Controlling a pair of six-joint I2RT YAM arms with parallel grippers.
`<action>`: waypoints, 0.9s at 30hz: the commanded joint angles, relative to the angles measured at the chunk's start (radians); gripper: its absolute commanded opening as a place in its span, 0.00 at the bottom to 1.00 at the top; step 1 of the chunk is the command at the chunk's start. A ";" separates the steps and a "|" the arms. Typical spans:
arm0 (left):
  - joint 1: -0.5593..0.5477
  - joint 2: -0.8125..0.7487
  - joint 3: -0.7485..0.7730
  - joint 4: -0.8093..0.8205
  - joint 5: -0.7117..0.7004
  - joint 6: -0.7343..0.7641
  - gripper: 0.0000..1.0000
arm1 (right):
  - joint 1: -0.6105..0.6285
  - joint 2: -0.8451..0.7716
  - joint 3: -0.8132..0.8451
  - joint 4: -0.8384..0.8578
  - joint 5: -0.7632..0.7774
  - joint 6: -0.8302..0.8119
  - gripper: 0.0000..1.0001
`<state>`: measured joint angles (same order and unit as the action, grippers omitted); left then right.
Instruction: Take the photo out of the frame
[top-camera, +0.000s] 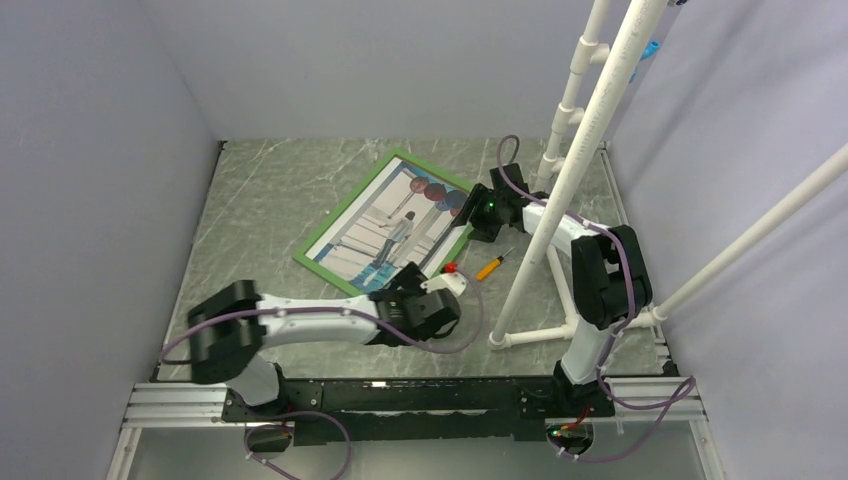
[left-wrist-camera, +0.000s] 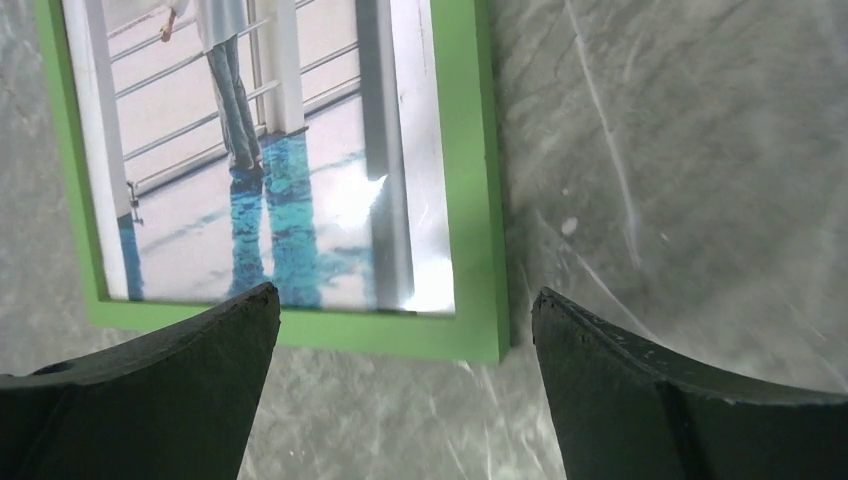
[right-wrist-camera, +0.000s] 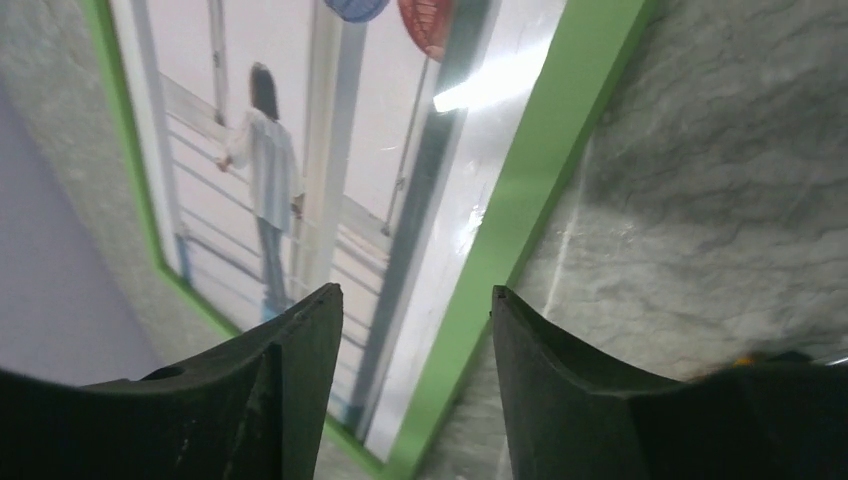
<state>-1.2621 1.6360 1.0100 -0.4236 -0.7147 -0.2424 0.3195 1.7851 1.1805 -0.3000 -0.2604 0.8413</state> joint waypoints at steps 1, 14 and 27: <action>0.024 -0.207 -0.066 0.058 0.154 -0.051 0.99 | -0.009 0.028 0.037 -0.022 0.058 -0.127 0.62; 0.265 -0.468 -0.200 0.097 0.458 -0.181 0.99 | 0.028 0.188 0.258 -0.244 0.411 -0.076 0.75; 0.323 -0.447 -0.252 0.238 0.550 -0.169 0.96 | 0.058 0.337 0.416 -0.370 0.549 -0.074 0.54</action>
<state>-0.9409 1.1690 0.7609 -0.2726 -0.2020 -0.3912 0.3622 2.0960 1.5486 -0.5858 0.1894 0.7677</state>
